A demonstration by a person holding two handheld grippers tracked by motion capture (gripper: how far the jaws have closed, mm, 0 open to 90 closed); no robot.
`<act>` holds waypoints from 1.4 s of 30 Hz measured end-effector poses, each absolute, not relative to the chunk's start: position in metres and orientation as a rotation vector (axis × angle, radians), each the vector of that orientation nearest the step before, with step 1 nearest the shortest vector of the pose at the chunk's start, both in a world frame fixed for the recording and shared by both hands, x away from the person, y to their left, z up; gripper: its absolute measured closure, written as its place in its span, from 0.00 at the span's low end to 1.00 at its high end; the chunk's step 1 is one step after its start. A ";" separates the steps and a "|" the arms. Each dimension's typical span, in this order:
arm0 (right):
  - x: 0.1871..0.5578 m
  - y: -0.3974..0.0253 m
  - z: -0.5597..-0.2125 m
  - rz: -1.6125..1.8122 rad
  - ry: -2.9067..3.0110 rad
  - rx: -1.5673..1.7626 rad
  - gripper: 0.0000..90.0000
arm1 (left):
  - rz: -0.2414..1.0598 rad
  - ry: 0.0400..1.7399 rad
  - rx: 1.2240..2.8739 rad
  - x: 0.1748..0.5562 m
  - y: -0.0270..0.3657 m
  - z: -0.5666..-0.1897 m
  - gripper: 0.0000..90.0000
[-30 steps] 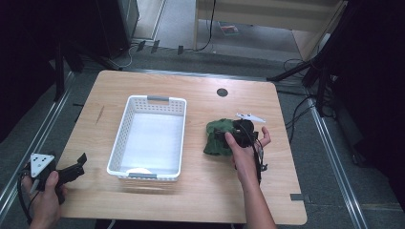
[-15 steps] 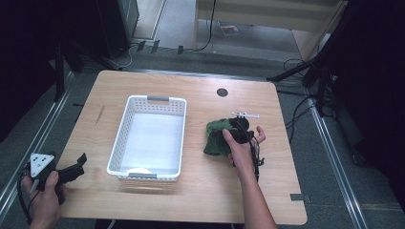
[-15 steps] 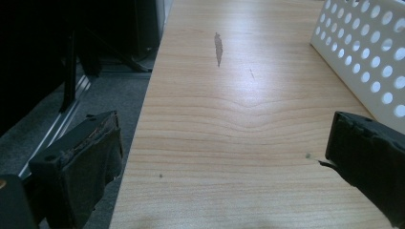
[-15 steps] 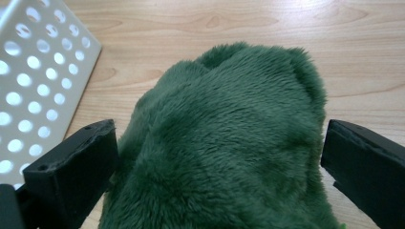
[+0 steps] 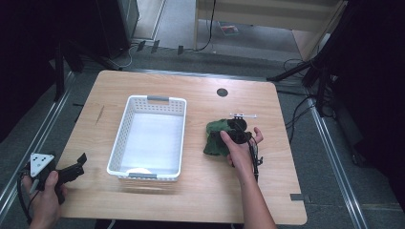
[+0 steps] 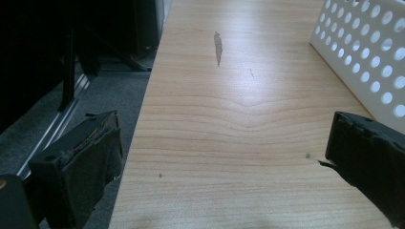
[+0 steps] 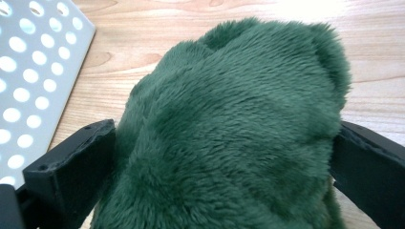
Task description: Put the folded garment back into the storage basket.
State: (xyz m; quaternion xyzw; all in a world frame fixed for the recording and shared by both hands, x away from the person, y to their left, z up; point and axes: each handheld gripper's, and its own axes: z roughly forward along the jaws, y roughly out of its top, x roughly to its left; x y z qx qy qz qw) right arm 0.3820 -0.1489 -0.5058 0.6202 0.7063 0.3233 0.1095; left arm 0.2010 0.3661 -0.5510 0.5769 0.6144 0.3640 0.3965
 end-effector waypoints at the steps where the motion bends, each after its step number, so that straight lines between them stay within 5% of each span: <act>1: 0.382 -0.149 -0.507 0.948 2.078 1.823 0.00 | 0.922 1.557 1.462 0.201 0.366 -0.551 0.00; 33: 0.381 -0.148 -0.530 0.910 2.184 1.786 0.00 | 0.924 1.557 1.461 0.201 0.366 -0.551 0.00; 42: 0.376 -0.144 -0.529 0.919 2.146 1.771 0.10 | 0.922 1.556 1.463 0.202 0.366 -0.551 0.00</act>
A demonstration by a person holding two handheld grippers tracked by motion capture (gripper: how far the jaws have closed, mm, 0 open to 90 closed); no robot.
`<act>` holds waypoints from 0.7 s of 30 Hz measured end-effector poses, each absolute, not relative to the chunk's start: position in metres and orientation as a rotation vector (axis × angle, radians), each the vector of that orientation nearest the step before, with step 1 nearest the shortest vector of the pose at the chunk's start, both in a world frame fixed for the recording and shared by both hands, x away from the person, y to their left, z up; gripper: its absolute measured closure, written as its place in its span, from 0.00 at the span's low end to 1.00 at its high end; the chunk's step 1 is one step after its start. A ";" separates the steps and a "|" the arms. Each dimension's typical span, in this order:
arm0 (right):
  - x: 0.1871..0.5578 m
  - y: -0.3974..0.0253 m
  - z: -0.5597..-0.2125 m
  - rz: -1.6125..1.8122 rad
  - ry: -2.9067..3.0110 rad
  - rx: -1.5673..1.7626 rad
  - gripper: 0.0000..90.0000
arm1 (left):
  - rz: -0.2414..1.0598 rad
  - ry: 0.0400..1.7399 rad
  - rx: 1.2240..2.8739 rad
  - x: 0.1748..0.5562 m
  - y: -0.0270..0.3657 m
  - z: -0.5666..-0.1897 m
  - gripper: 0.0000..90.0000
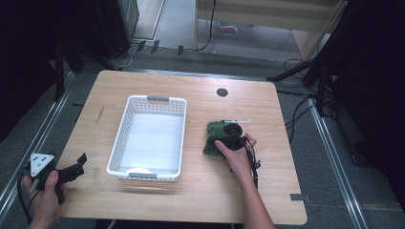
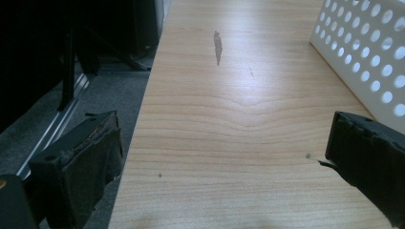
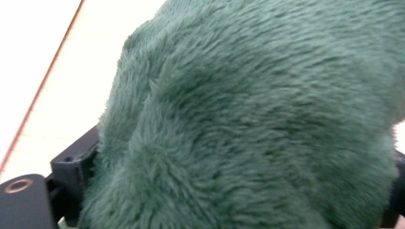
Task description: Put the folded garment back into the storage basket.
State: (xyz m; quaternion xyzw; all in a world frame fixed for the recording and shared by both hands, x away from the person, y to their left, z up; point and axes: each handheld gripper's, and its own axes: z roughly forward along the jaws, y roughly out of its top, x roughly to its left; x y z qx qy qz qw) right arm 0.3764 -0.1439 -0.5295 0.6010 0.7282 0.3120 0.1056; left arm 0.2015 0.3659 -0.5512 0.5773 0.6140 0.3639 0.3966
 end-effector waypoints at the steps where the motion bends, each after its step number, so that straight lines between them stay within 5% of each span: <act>1: 0.376 -0.145 -0.528 0.931 2.132 1.793 0.12 | 0.923 1.556 1.463 0.202 0.366 -0.551 0.00; 21: 0.355 -0.153 -0.491 1.195 1.968 1.796 0.16 | 0.926 1.553 1.464 0.201 0.365 -0.551 0.00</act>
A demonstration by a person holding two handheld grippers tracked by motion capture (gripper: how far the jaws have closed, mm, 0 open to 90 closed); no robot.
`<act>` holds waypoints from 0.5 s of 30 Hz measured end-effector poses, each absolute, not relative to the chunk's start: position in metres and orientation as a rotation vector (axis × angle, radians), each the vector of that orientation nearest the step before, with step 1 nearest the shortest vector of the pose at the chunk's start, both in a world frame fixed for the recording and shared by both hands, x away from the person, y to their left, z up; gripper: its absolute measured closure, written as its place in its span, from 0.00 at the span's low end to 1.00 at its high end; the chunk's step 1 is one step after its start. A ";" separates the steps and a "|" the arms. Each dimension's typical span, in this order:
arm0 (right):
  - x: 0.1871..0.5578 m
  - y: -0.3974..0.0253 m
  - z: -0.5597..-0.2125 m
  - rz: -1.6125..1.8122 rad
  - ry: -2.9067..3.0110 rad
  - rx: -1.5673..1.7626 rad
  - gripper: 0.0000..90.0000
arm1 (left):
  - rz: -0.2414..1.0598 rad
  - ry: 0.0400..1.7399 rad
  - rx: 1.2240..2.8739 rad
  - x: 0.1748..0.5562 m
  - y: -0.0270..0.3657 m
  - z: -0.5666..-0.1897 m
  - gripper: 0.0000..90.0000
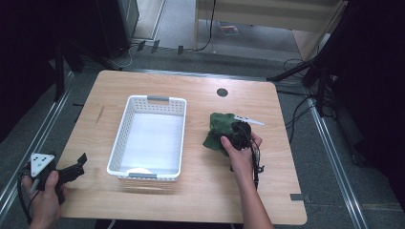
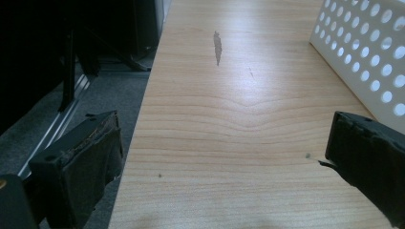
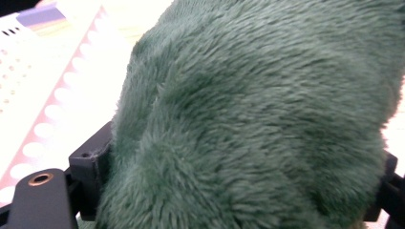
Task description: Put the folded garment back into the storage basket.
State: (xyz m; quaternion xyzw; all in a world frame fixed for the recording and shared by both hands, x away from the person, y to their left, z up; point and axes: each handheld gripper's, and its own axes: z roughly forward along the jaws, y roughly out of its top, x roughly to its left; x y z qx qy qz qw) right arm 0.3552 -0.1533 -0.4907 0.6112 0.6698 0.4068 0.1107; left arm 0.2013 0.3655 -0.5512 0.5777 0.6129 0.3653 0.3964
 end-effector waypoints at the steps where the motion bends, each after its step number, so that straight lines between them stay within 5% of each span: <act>1: 0.354 -0.152 -0.488 1.199 1.965 1.795 0.16 | 0.926 1.553 1.464 0.201 0.365 -0.551 0.00; 15: 0.343 -0.131 -0.459 1.264 1.987 1.714 0.16 | 0.925 1.552 1.463 0.201 0.366 -0.551 0.00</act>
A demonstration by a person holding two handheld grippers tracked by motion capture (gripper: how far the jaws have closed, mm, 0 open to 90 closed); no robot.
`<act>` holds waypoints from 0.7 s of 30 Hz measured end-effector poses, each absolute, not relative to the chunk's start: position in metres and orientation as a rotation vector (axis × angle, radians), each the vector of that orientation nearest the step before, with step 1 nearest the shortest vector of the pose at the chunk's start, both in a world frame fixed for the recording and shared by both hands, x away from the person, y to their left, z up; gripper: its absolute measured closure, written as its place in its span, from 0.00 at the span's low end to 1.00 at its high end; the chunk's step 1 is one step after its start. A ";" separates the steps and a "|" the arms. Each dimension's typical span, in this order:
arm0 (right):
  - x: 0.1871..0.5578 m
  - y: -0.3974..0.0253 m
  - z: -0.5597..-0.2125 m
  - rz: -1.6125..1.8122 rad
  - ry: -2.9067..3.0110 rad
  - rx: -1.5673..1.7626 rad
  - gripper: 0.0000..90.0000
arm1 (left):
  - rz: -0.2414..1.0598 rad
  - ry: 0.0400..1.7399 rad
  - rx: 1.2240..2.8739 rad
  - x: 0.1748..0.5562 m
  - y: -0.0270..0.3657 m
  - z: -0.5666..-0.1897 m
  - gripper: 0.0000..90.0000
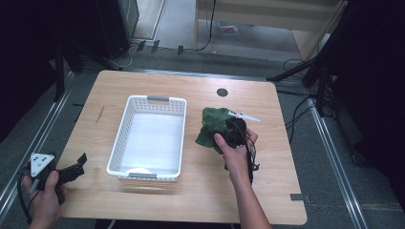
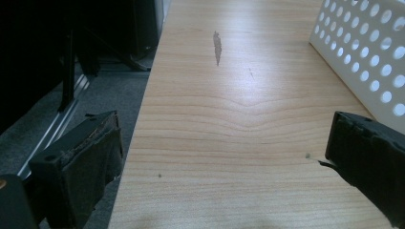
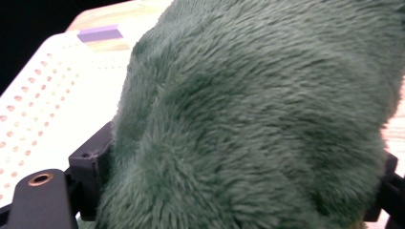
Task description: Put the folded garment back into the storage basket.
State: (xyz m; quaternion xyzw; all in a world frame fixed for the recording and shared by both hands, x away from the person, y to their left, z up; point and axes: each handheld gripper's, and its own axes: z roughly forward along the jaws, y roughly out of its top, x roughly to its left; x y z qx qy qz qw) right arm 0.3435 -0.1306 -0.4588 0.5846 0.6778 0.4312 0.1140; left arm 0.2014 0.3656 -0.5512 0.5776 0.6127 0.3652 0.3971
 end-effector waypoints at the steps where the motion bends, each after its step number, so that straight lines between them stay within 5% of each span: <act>1: 0.343 -0.129 -0.457 1.266 1.989 1.709 0.16 | 0.926 1.552 1.464 0.201 0.366 -0.551 0.00; 21: 0.338 -0.097 -0.428 1.302 2.009 1.648 0.16 | 0.922 1.553 1.465 0.201 0.366 -0.551 0.00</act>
